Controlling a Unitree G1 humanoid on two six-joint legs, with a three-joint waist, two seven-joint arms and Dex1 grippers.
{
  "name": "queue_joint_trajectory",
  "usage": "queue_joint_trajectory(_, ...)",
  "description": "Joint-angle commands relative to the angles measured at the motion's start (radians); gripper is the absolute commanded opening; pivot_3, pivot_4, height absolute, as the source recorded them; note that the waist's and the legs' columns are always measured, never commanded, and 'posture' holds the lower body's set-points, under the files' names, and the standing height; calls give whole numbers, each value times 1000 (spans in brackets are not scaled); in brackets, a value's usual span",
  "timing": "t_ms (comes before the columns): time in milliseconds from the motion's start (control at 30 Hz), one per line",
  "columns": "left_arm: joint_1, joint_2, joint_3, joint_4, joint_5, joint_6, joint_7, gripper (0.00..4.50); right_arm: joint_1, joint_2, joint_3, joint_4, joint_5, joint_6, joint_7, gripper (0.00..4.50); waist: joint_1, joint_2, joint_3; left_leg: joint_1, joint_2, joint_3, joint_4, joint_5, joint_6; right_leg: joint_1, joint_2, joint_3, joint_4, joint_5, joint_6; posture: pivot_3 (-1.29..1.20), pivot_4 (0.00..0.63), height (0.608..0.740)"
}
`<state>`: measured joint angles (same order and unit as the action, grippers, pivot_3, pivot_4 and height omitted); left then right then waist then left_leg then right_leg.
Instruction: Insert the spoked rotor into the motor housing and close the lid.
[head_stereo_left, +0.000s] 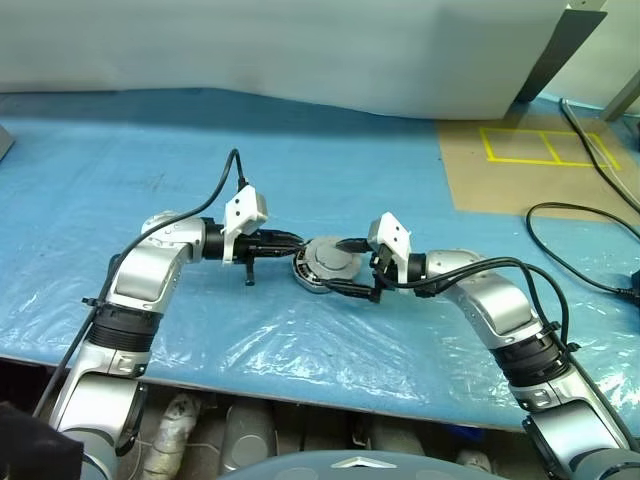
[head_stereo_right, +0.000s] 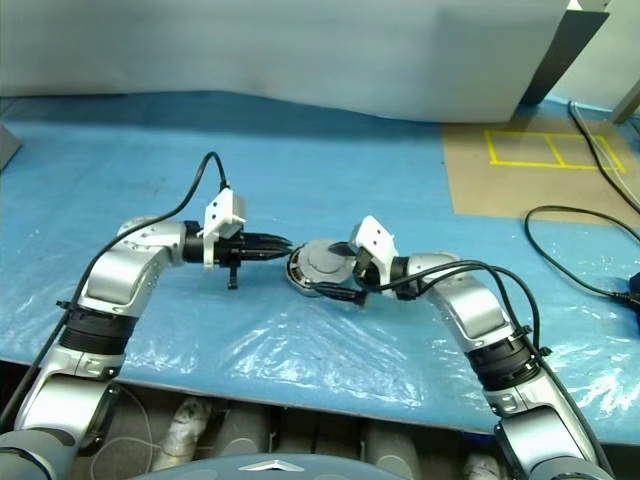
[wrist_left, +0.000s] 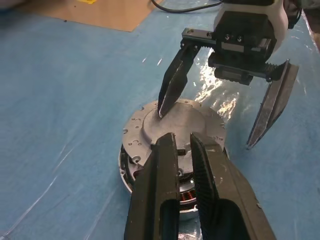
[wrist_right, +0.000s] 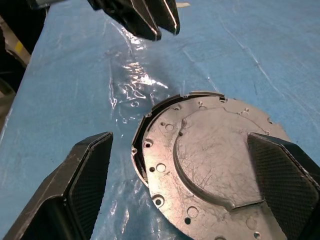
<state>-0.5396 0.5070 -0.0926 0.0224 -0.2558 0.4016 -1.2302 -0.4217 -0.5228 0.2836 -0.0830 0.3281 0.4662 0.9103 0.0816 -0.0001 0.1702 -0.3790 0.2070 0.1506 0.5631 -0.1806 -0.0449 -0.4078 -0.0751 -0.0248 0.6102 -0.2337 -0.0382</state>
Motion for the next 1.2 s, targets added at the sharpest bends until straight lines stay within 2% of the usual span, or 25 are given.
queue_joint_trajectory(33, -6, 12, 21, -21, -30, 1, 27, 508, -29, 19, -8, 18, -30, -52, 4, 4475, -1, 0, 0, 0, 0, 0, 0, 0, 0, 0, 0, 0, 0, 0, 0, 0, 150, 740)
queue_joint_trajectory(333, -22, 19, 17, 37, -44, -28, 53, 508, -17, 47, -48, 3, -4, -35, 14, 4475, -10, 0, 0, 0, 0, 0, 0, 0, 0, 0, 0, 0, 0, 0, 0, 0, 150, 740)
queue_joint_trajectory(933, -16, 9, -11, 44, -49, -48, 68, 508, -5, 86, -5, 97, -121, -91, -8, 4475, -11, 0, 0, 1, 0, 0, 2, 0, 0, 0, 0, 0, 3, 0, 0, 0, 150, 740)
queue_joint_trajectory(1100, -11, 8, -6, 35, -58, -43, 78, 508, -16, 93, -5, 104, -136, -107, -2, 2975, -12, 0, 0, 1, 0, 0, 2, 0, 0, 0, 0, 1, 4, 0, 0, 0, 150, 740)
queue_joint_trajectory(1200, -10, 8, -8, 37, -57, -46, 81, 508, -36, 103, -22, 96, -120, -88, -3, 2979, -13, 0, 0, 1, 0, 0, 2, 0, 0, 0, 0, 1, 5, 0, 0, 0, 150, 740)
